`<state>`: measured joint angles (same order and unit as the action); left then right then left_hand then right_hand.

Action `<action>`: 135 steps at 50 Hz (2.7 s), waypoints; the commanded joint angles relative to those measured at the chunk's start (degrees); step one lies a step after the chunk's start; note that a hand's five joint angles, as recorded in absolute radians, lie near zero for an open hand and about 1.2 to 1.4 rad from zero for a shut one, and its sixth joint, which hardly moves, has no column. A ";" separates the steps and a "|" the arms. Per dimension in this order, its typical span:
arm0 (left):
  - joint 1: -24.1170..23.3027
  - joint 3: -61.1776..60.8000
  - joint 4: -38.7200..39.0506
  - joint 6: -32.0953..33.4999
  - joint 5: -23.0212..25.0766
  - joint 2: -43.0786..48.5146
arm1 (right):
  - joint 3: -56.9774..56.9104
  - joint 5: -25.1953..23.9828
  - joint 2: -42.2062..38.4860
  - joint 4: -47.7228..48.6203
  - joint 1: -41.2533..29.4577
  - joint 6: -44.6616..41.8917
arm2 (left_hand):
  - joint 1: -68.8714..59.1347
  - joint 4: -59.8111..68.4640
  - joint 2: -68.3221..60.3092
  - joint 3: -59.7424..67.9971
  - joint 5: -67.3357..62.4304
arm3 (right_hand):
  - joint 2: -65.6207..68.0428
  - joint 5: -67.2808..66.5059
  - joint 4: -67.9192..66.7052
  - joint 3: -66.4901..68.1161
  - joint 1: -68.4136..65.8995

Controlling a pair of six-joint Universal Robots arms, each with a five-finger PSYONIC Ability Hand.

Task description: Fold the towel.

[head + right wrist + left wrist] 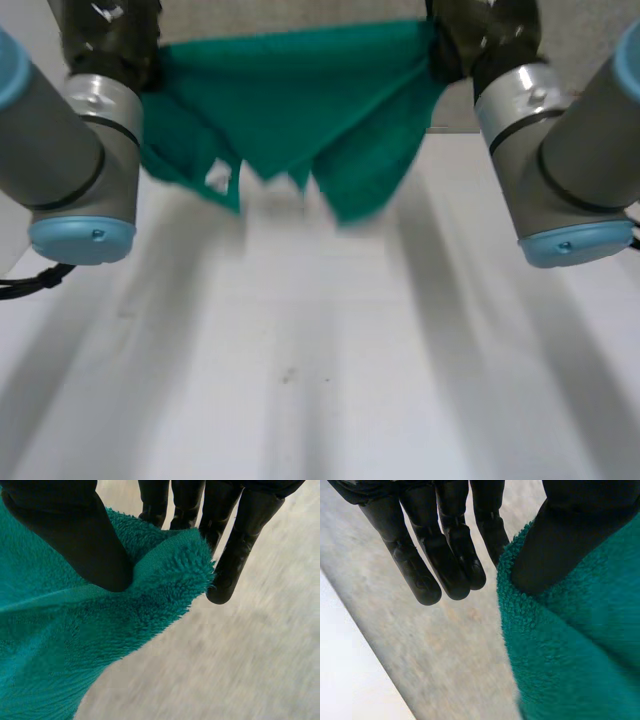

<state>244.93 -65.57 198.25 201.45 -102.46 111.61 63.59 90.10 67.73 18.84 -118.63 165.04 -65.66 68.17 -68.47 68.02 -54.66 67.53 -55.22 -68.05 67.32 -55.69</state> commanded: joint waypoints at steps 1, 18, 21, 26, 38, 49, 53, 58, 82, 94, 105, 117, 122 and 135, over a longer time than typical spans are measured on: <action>-3.83 -17.00 -0.58 -4.22 -0.11 -8.50 | 7.07 -2.82 5.13 1.03 -0.55 -1.39 | -14.34 11.83 -11.53 11.98 -15.34 | 12.47 -14.78 -11.95 12.68 -24.31; -9.73 -43.42 -1.90 -3.70 3.32 -7.37 | 21.83 -3.88 -7.26 -35.63 -0.64 -13.52 | -8.16 5.65 -5.35 5.80 -9.16 | 12.47 -14.78 -11.95 12.68 -24.31; -9.73 -43.24 -4.52 -3.79 3.41 -7.37 | 23.50 -4.06 -5.86 -35.63 -0.38 -13.61 | 3.08 -5.58 5.89 -5.43 2.07 | 12.47 -14.78 -11.95 12.68 -24.31; -9.56 -42.02 -8.84 -3.96 3.59 -9.21 | 24.91 -3.97 -0.15 -37.64 0.24 -14.74 | 21.60 -24.11 24.41 -23.96 20.59 | 12.47 -14.78 -11.95 12.68 -24.31; -3.67 -39.73 -9.90 -3.96 3.67 -16.86 | 32.12 -4.58 7.95 -55.57 0.15 -31.79 | 54.94 -57.45 57.75 -57.30 53.94 | -24.88 22.57 25.40 -24.67 13.04; 0.19 -38.41 -9.55 -3.87 3.76 -11.60 | 16.84 -8.01 6.89 -49.61 0.07 -20.74 | 53.77 -56.28 56.58 -56.13 52.76 | -57.53 55.22 58.05 -57.32 45.69; 2.22 -36.39 -9.64 -3.79 6.21 -8.35 | 9.64 -8.10 0.84 -48.81 -0.46 -16.51 | 52.59 -55.10 55.41 -54.95 51.59 | -57.53 55.22 58.05 -57.32 45.69; 2.92 -32.53 -11.13 -3.70 12.54 -2.54 | -3.09 -7.84 -10.66 -48.20 -0.55 -15.28 | 48.56 -51.07 51.37 -50.92 47.55 | -57.11 54.80 57.64 -56.90 45.28; 6.35 -37.27 -19.83 -11.43 11.85 -2.89 | -31.95 -22.51 -37.84 -41.96 -4.94 -2.01 | 32.24 -34.75 35.05 -34.60 31.24 | -37.60 35.29 38.12 -37.39 25.76; 4.59 -36.74 -15.27 -13.10 11.41 -0.60 | -33.80 -22.96 -40.83 -42.22 -5.47 0.37 | -6.24 3.73 -3.43 3.88 -7.25 | -35.25 32.94 35.77 -35.04 23.41; 4.51 -36.83 -12.80 -13.10 11.67 -6.05 | -34.23 -23.22 -42.77 -42.40 -5.91 0.54 | -14.34 11.83 -11.53 11.98 -15.34 | -34.41 32.10 34.93 -34.20 22.57; 3.80 -31.21 -7.62 -12.31 11.58 -11.76 | -46.43 -13.84 -40.14 -41.34 -5.91 5.81 | -14.34 11.83 -11.53 11.98 -15.34 | 12.47 -14.78 -11.95 12.68 -24.31; 2.84 -18.59 -4.98 -12.57 11.15 -11.15 | -50.23 -9.34 -32.32 -37.57 -5.56 5.82 | -14.34 11.83 -11.53 11.98 -15.34 | 12.47 -14.78 -11.95 12.68 -24.31; -0.15 -5.00 4.60 -12.49 7.72 -11.24 | -30.83 -10.54 -6.22 -22.53 -0.64 2.84 | -14.34 11.83 -11.53 11.98 -15.34 | 12.47 -14.78 -11.95 12.68 -24.31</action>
<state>246.25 -72.46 196.35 188.83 -92.66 100.69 17.09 85.85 45.67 -9.18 -122.47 170.69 -63.29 68.41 -68.34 68.08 -55.02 67.63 -55.39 -68.10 67.73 -56.01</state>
